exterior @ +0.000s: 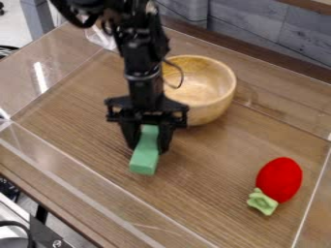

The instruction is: Put the green stick in the brown bowl

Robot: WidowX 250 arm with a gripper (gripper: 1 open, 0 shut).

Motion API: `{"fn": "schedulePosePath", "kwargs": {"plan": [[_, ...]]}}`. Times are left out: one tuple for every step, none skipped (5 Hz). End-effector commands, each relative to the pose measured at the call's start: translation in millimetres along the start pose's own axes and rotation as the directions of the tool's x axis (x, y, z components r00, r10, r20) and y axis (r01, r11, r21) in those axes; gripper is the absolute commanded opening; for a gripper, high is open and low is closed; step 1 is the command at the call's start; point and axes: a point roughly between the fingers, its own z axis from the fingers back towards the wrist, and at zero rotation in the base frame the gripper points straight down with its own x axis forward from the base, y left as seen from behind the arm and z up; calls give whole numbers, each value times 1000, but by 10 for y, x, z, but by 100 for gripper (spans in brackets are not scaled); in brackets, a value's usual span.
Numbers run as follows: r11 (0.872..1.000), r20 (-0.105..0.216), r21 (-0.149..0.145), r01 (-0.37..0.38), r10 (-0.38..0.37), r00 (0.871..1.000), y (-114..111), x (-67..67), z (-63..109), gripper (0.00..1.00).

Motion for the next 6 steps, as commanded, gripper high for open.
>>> {"fn": "schedulePosePath", "kwargs": {"plan": [[998,98,-18,57,-55,994,-190,228,400,0],[995,108,-33,94,-90,990,-345,341,429,0],[993,112,-40,111,-106,988,-438,397,392,0],[997,122,-44,61,-55,991,-435,458,307,0],[999,126,-47,22,-16,992,-418,493,200,0],[998,125,-47,37,-30,992,-479,482,170,0]]}}
